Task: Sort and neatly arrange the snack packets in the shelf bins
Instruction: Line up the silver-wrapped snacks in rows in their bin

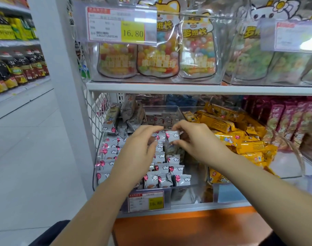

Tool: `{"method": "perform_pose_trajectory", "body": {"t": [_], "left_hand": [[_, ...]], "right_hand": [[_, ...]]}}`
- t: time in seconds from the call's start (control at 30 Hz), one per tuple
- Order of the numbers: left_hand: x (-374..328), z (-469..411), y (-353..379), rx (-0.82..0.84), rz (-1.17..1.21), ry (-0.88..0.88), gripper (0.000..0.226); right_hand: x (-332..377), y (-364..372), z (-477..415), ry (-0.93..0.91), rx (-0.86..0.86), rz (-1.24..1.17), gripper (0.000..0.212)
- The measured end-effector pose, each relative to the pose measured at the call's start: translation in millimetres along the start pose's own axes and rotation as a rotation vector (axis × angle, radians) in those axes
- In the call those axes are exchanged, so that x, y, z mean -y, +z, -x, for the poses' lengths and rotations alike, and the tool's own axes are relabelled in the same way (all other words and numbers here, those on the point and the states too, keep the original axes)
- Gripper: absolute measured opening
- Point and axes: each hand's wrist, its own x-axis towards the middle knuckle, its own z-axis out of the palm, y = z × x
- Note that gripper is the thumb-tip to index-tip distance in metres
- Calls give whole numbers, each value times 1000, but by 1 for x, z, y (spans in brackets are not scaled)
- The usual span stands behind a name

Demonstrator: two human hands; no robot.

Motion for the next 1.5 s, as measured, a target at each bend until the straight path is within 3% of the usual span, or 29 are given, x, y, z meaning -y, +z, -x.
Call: {"method": "perform_pose_trajectory", "body": {"t": [0.2,0.43,0.6,0.7,0.8,1.13,1.33,1.5], "left_hand": [[14,6,-5,76,-255,-13,32],[22,10,-4,144,-357,-4,31],[24,13,-4,85,-256,-46,30],[22,18,-5,-23,-218,-80,30],[14,18,-6,-133,-273,-87,31],[10,-18,-1,-286,-649,-225,46],[26,-51,-1,-176,-789,-280,79],[30,-52,5,-247,-724,-194,58]], "right_hand": [[8,21,-9,95,60,90,30],[7,32,-12,-7,147,497,18],[-5,22,-7,-90,69,375,21],[-13,15,4,-116,-79,130,21],[-18,13,13,-123,-88,-7,20],[-33,15,19,-208,-68,-104,18],[-41,7,14,-151,-69,-143,20],[-43,3,20,-148,-33,-137,19]]}}
